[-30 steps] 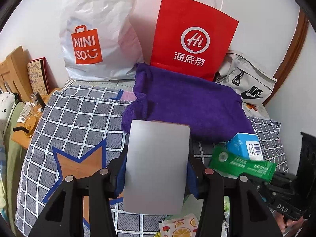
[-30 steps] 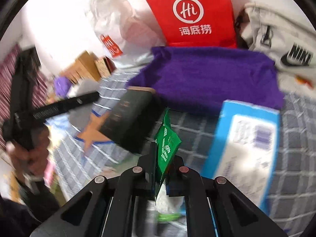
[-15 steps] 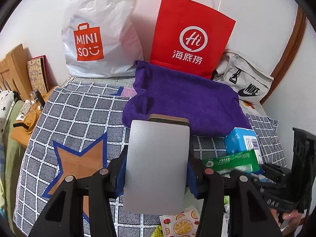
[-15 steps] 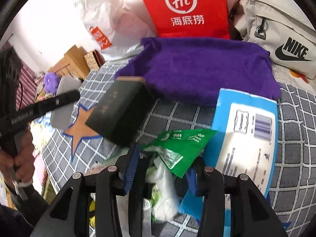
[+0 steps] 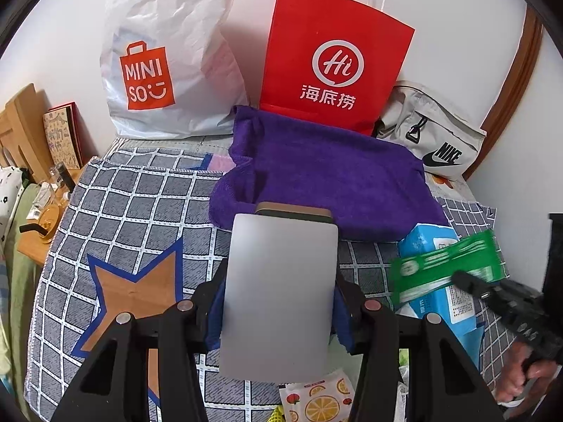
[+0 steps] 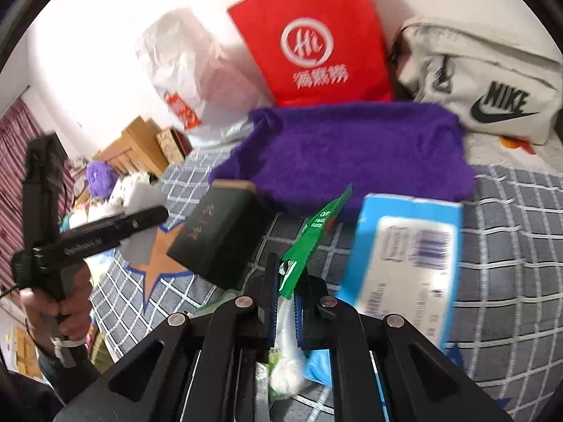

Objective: Organize soft objects
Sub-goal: 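Carry the sponge over the purple towel while the right tool carries the green packet there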

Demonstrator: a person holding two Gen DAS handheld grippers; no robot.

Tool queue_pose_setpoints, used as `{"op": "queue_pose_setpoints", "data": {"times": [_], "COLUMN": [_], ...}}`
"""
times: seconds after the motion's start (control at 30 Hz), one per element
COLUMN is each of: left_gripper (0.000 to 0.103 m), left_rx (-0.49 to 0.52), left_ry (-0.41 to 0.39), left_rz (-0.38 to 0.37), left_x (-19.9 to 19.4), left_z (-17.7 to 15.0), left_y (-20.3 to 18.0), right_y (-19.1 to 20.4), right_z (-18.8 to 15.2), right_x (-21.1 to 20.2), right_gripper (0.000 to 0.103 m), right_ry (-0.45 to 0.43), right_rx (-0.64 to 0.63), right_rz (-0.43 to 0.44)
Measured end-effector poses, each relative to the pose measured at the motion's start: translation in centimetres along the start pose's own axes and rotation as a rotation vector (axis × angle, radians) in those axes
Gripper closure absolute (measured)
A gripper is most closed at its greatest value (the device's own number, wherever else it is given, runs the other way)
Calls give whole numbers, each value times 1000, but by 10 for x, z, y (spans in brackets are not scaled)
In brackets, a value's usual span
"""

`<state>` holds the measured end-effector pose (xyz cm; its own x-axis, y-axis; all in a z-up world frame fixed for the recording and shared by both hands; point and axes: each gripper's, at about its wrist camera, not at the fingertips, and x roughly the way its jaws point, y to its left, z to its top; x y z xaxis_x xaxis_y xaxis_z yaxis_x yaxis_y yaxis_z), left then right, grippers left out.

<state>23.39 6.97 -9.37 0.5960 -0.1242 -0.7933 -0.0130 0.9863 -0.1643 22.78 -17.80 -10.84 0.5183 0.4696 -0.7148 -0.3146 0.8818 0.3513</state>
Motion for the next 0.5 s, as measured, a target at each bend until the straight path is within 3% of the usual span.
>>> {"op": "queue_pose_setpoints", "data": {"times": [0.27, 0.5], "left_gripper": [55, 55], "left_rx": [5, 31], "left_ry": [-19, -30], "left_rz": [14, 36], "left_x": [-2, 0], "left_z": [13, 32], "left_y": [-6, -14], "right_y": [-25, -38], "right_z": [21, 47], "right_x": [-50, -57], "right_gripper": [95, 95], "right_ry": [-119, -165], "right_rx": [9, -10], "right_rz": [-64, -100]}}
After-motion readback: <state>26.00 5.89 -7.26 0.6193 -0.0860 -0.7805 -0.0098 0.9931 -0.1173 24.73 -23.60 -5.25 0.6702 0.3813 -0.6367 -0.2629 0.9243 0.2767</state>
